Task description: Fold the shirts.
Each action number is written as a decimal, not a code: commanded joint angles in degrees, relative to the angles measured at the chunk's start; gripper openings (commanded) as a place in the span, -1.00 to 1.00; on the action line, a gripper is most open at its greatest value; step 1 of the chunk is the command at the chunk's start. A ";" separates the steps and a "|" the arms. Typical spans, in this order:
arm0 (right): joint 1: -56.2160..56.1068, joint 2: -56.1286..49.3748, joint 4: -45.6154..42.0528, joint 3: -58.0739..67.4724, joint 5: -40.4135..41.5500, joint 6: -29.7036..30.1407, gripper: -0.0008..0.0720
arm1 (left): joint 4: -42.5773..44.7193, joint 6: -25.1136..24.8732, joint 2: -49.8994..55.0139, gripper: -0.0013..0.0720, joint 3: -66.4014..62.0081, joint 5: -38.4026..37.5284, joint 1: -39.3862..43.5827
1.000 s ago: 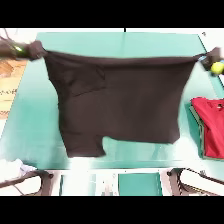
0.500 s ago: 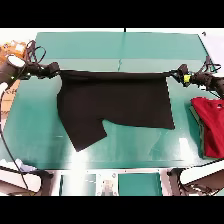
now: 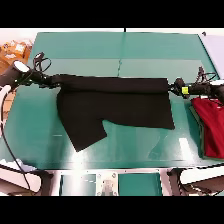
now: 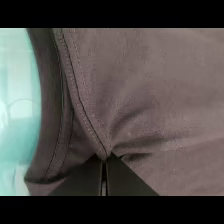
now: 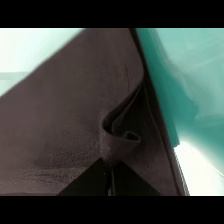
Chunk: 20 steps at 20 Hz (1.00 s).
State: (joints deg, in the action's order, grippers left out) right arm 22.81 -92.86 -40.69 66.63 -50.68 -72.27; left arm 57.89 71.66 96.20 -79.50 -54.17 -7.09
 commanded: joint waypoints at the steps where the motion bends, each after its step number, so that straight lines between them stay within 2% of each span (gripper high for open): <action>1: -0.09 0.83 -1.77 -1.07 -0.48 -1.05 -0.42 | 0.17 -0.13 0.02 -0.81 0.22 -0.90 0.48; 2: 0.26 0.85 -1.88 -0.70 -1.95 -1.05 0.15 | 0.20 -0.13 -0.04 0.20 -0.31 -2.89 0.48; 3: 1.22 0.92 -2.05 0.11 -4.59 -1.11 0.15 | 0.48 0.55 -0.17 0.78 -1.29 -5.64 -0.04; 4: 2.75 1.16 -2.45 1.09 -7.82 -1.53 -0.18 | 0.66 1.60 -0.39 0.60 -2.67 -9.55 -1.03; 5: 4.74 1.73 -2.47 1.75 -10.73 -1.73 -0.50 | 1.01 2.01 -0.44 0.32 -4.74 -14.75 -2.43; 6: 6.62 2.69 -2.51 1.77 -12.68 -2.14 -0.66 | 1.09 2.58 -0.44 0.03 -6.71 -19.47 -3.85; 7: 8.11 3.91 -2.97 1.53 -14.25 -2.32 -0.87 | 1.07 3.34 -0.44 -0.46 -8.44 -23.78 -5.38; 8: 9.22 5.73 -3.41 0.52 -15.30 -2.58 -0.93 | 1.07 4.35 -0.46 -0.91 -9.57 -27.02 -6.58; 12: 9.75 16.26 -3.89 -11.13 -15.87 -3.89 -0.93 | 5.42 8.48 -4.76 -0.91 -7.19 -29.83 -7.43; 14: 10.64 22.75 -8.02 -19.21 -15.85 -6.08 -0.94 | 5.60 8.17 -11.98 -0.91 1.84 -27.71 -7.43; 17: 12.57 33.68 -18.16 -30.38 -15.87 -13.03 -0.94 | 6.82 7.41 -25.68 -0.91 21.27 -22.38 -7.43; 19: 12.63 40.68 -20.44 -36.63 -15.85 -16.72 -0.93 | 4.94 7.37 -33.03 -0.90 32.79 -19.04 -7.43; 20: 12.63 43.04 -20.33 -39.21 -15.82 -18.27 -0.82 | 3.28 6.56 -35.28 -0.50 37.31 -17.75 -7.43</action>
State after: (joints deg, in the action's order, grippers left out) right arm 34.85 -58.30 -56.21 35.90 -66.32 -84.64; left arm 63.13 78.78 69.65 -55.75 -76.47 -14.44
